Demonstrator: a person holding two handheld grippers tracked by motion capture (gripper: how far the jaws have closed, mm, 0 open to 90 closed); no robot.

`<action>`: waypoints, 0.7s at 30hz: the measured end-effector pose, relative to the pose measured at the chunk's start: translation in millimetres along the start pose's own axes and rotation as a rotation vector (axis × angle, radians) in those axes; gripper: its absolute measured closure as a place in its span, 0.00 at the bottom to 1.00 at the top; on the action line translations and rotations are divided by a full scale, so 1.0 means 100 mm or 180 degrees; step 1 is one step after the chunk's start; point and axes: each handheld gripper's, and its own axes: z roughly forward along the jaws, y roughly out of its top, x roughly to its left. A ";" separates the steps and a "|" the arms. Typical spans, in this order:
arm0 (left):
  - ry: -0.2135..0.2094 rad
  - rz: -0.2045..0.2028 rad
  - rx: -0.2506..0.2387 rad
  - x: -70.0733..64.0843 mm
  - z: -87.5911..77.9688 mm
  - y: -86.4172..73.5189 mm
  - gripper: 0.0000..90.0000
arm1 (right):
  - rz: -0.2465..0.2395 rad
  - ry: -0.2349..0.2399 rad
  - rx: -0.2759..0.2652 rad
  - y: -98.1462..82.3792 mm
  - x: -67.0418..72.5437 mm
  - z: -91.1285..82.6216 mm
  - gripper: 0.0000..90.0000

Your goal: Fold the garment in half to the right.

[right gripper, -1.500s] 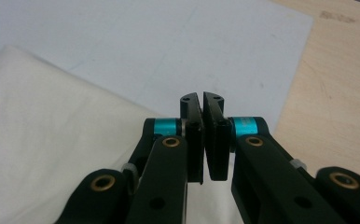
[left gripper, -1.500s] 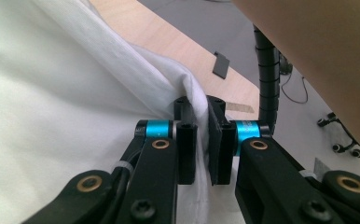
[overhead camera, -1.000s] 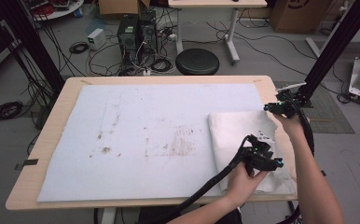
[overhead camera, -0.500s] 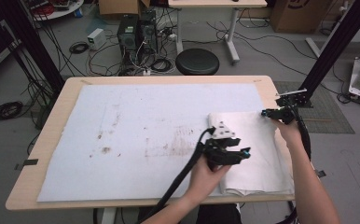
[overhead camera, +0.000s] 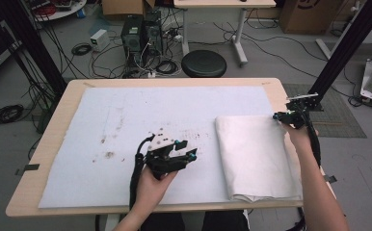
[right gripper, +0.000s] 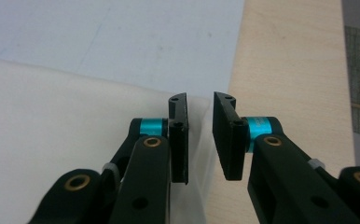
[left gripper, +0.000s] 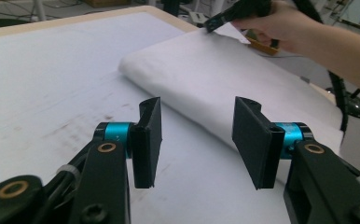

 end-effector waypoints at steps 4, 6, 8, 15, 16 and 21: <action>0.0118 0.0054 -0.0047 0.14 -0.18 -0.11 0.55 | 0.0056 -0.0010 -0.0158 -0.10 0.00 -0.23 0.80; 0.0162 0.0064 -0.0057 0.21 -0.26 -0.18 0.53 | 0.0050 0.0001 -0.0206 -0.22 0.02 -0.37 0.79; 0.0210 0.0094 -0.0046 0.27 -0.33 -0.23 0.52 | 0.0039 0.0049 -0.0239 -0.38 0.04 -0.50 0.77; 0.0316 0.0083 -0.0105 0.46 -0.60 -0.41 0.49 | 0.0205 0.0494 -0.0384 -1.12 0.21 -1.04 0.73; 0.0315 0.0068 -0.0113 0.47 -0.62 -0.42 0.49 | 0.0229 0.0573 -0.0366 -1.26 0.25 -1.12 0.73; 0.0301 0.0017 -0.0119 0.50 -0.66 -0.47 0.48 | 0.0356 0.0781 -0.0248 -1.62 0.35 -1.25 0.69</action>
